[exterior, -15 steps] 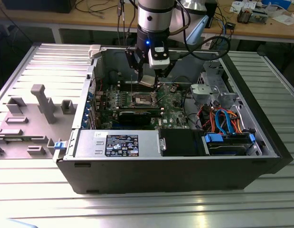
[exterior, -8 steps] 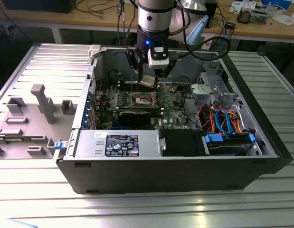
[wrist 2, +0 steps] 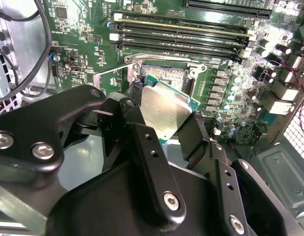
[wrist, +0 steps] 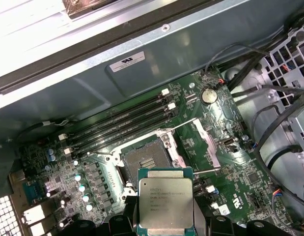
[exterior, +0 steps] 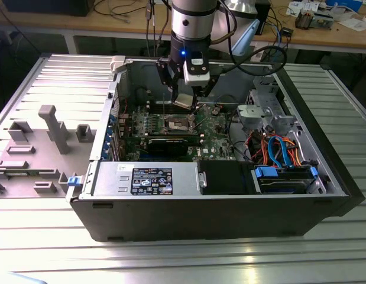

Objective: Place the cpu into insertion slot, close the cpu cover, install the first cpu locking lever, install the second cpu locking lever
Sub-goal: 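Place the cpu into insertion slot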

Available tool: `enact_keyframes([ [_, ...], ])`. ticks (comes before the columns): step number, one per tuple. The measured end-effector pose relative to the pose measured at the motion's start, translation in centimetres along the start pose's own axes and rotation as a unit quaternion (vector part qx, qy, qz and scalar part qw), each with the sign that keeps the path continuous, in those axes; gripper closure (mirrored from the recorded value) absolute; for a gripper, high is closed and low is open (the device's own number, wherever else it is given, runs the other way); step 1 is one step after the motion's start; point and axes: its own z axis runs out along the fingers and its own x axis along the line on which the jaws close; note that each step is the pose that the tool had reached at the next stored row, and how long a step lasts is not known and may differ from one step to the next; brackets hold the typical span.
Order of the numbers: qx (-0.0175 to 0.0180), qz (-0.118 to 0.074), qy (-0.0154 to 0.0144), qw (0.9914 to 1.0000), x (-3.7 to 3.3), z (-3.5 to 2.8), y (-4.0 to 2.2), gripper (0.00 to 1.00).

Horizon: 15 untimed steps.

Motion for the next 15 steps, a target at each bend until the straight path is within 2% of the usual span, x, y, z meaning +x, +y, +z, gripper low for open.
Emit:
enact_keyframes([
  [15, 0.0005, 0.015, -0.0014, 0.99988, 0.0, 0.01, 0.0, 0.46],
])
